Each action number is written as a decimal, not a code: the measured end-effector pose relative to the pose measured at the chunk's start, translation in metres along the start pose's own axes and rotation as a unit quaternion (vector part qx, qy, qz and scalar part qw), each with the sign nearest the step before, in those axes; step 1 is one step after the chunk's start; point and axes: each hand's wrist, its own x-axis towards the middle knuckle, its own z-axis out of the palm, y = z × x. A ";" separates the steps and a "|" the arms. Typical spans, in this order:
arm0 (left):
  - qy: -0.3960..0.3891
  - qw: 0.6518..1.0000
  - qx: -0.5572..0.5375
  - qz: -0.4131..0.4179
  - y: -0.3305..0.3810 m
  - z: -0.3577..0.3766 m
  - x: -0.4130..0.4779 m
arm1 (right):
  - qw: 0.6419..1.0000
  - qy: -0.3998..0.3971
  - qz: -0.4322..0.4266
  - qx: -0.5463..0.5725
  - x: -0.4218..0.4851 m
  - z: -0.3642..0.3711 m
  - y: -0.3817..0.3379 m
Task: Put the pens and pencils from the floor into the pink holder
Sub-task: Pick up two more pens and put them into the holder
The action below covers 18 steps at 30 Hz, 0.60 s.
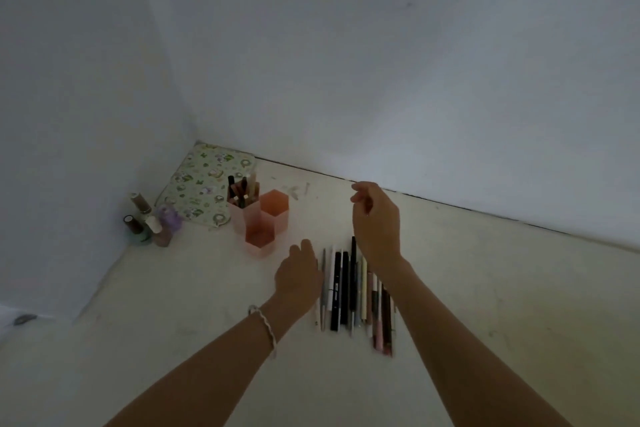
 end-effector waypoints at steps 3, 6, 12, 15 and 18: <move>-0.018 0.999 0.015 -0.049 -0.005 0.019 0.001 | 1.000 -0.014 0.011 -0.014 -0.009 -0.007 0.016; 0.009 0.999 0.012 -0.051 -0.004 0.021 0.004 | 0.999 -0.026 0.014 -0.019 -0.016 -0.009 0.026; 0.021 1.000 -0.003 -0.021 0.004 0.023 0.003 | 0.998 -0.045 0.030 -0.011 -0.021 -0.001 0.031; 0.023 0.999 0.020 -0.016 0.006 0.025 0.002 | 0.998 -0.051 0.028 -0.013 -0.021 0.002 0.030; 0.048 0.998 -0.042 0.004 0.006 0.012 0.005 | 0.998 -0.051 0.020 -0.018 -0.020 0.002 0.027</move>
